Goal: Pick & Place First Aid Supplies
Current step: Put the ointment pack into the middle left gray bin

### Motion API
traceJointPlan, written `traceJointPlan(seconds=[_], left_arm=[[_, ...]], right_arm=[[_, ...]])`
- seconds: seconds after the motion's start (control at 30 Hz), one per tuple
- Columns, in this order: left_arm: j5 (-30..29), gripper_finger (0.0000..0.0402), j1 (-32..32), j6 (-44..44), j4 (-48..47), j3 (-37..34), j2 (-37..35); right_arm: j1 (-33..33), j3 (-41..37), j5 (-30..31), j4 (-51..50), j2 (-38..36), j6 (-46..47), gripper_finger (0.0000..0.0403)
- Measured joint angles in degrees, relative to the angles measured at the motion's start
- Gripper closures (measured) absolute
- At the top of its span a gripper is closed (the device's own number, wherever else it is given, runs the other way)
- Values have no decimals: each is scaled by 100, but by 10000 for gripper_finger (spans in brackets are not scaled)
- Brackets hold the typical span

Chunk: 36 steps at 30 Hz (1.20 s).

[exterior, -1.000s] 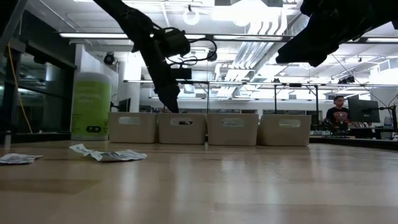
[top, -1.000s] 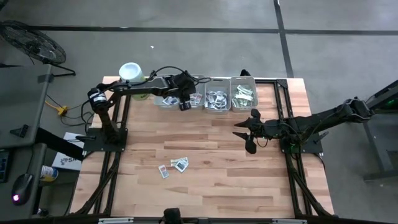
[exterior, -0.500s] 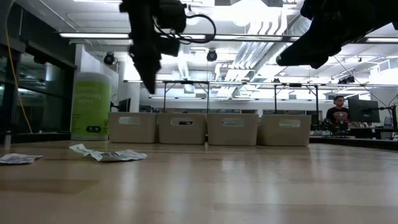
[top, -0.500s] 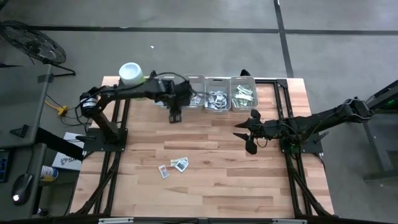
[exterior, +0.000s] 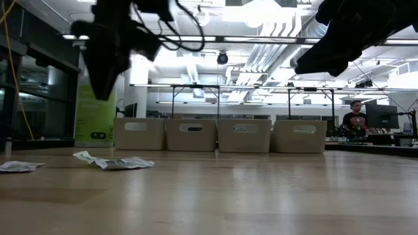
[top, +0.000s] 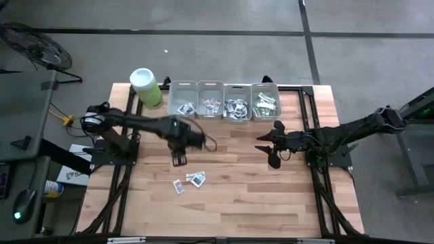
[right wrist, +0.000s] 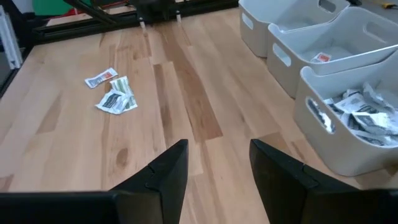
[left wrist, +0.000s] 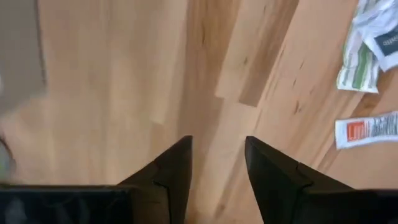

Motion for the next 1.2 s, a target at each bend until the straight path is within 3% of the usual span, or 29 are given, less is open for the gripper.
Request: traceJointPlan(seconds=[0.17,0.4,0.9,1.2], left_arm=[[-172,257,-817,-1482,316,-400,9],[-168,257,-1752,-2829,1335,-946,17],[-48,257,-2692,-4340,2293,-1327,69],[-17,257,-2800,-4523,2328,-1339,672]], right_arm=[[0,0,-188,-20,0,71,237],[0,0,-192,-18,0,71,237],[0,0,-176,218,-1,122,237],[245,0,-146,228,4,246,237]])
